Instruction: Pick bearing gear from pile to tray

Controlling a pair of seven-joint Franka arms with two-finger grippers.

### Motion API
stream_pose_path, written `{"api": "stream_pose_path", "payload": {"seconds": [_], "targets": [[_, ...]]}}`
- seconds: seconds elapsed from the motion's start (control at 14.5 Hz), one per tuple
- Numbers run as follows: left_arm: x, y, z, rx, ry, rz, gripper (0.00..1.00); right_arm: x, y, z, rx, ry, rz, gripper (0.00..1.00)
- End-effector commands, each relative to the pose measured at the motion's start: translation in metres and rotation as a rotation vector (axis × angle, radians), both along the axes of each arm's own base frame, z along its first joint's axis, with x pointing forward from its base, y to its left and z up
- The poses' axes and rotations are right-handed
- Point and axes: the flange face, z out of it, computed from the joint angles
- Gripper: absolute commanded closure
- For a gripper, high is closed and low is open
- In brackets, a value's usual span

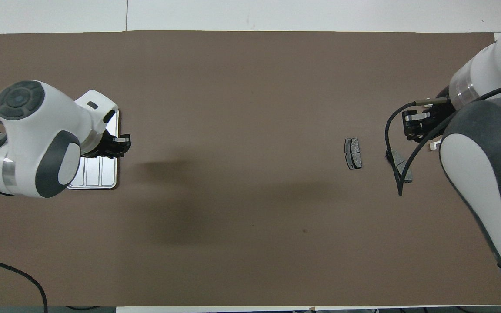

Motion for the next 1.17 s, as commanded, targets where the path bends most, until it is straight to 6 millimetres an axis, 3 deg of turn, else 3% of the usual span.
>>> {"api": "stream_pose_path", "payload": {"seconds": [0.0, 0.07, 0.21, 0.34, 0.48, 0.62, 0.83, 1.1], "targets": [[-0.003, 0.046, -0.011, -0.031, -0.021, -0.090, 0.88, -0.024, 0.071, 0.008, 0.015, 0.000, -0.146, 1.00], [-0.004, 0.058, -0.018, -0.033, -0.032, -0.098, 0.88, -0.031, 0.092, 0.010, 0.038, 0.005, -0.212, 1.00], [-0.008, 0.064, -0.030, -0.033, -0.041, -0.090, 0.87, -0.043, 0.137, 0.005, 0.054, -0.002, -0.298, 1.00], [-0.010, 0.077, -0.039, -0.036, -0.035, -0.114, 0.87, -0.057, 0.186, -0.014, 0.063, -0.029, -0.360, 1.00], [-0.014, 0.093, -0.049, -0.037, -0.041, -0.107, 0.85, -0.064, 0.245, -0.053, 0.066, -0.028, -0.451, 1.00], [-0.015, 0.088, -0.055, -0.038, -0.040, -0.104, 0.84, -0.068, 0.294, -0.097, 0.071, -0.041, -0.501, 1.00], [-0.019, 0.086, -0.063, -0.038, -0.046, -0.107, 0.84, -0.073, 0.325, -0.153, 0.074, -0.083, -0.534, 1.00], [-0.033, 0.086, -0.081, -0.038, -0.038, -0.107, 0.82, -0.082, 0.345, -0.214, 0.027, -0.125, -0.530, 1.00]]}}
